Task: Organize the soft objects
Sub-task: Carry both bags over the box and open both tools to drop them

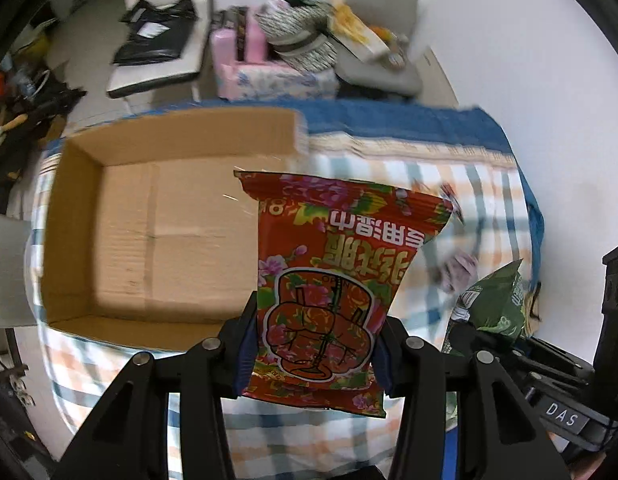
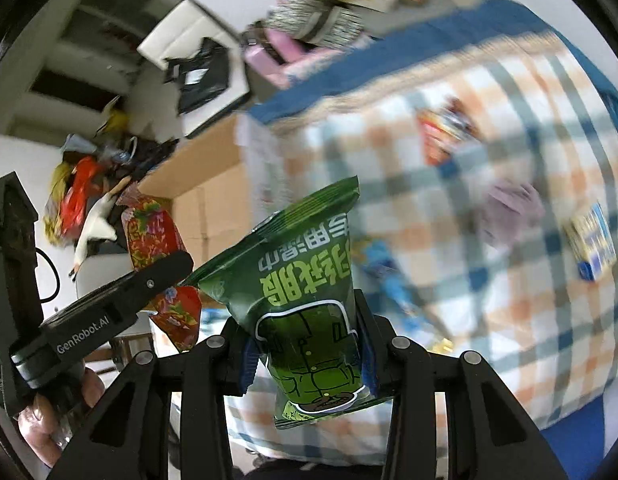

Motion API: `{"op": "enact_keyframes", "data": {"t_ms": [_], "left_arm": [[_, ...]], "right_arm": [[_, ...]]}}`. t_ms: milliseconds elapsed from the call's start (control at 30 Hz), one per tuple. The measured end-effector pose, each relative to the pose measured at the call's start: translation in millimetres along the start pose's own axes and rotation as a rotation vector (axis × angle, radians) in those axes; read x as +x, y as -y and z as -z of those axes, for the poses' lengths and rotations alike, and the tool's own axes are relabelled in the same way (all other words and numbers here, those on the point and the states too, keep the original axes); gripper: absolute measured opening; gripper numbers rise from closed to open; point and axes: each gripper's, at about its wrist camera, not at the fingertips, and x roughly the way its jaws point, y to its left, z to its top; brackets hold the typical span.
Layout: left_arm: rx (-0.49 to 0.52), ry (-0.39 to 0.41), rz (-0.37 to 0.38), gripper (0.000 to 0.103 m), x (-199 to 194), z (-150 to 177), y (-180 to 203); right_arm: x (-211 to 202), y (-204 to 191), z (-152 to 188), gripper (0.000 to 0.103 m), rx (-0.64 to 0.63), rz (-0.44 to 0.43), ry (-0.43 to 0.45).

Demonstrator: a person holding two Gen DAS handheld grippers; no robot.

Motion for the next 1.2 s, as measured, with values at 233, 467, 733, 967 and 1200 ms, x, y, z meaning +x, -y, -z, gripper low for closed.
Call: {"op": "enact_keyframes", "data": {"t_ms": [233, 467, 733, 967, 1200], "left_arm": [[-0.175, -0.058, 0.034, 0.044, 26, -45, -103], [-0.264, -0.158, 0.065, 0.044, 89, -83, -165], [-0.227, -0.227, 0.101, 0.044, 136, -112, -176], [-0.195, -0.240, 0.067, 0.045, 154, -120, -175], [-0.162, -0.209, 0.046, 0.065, 145, -123, -179]], "right_arm": [[41, -107, -33, 0.043, -0.045, 0.012, -0.016], [117, -161, -73, 0.043, -0.061, 0.112, -0.038], [182, -175, -109, 0.043, -0.074, 0.222, -0.041], [207, -170, -127, 0.049, -0.085, 0.269, -0.055], [199, -164, -131, 0.076, -0.086, 0.290, -0.039]]}}
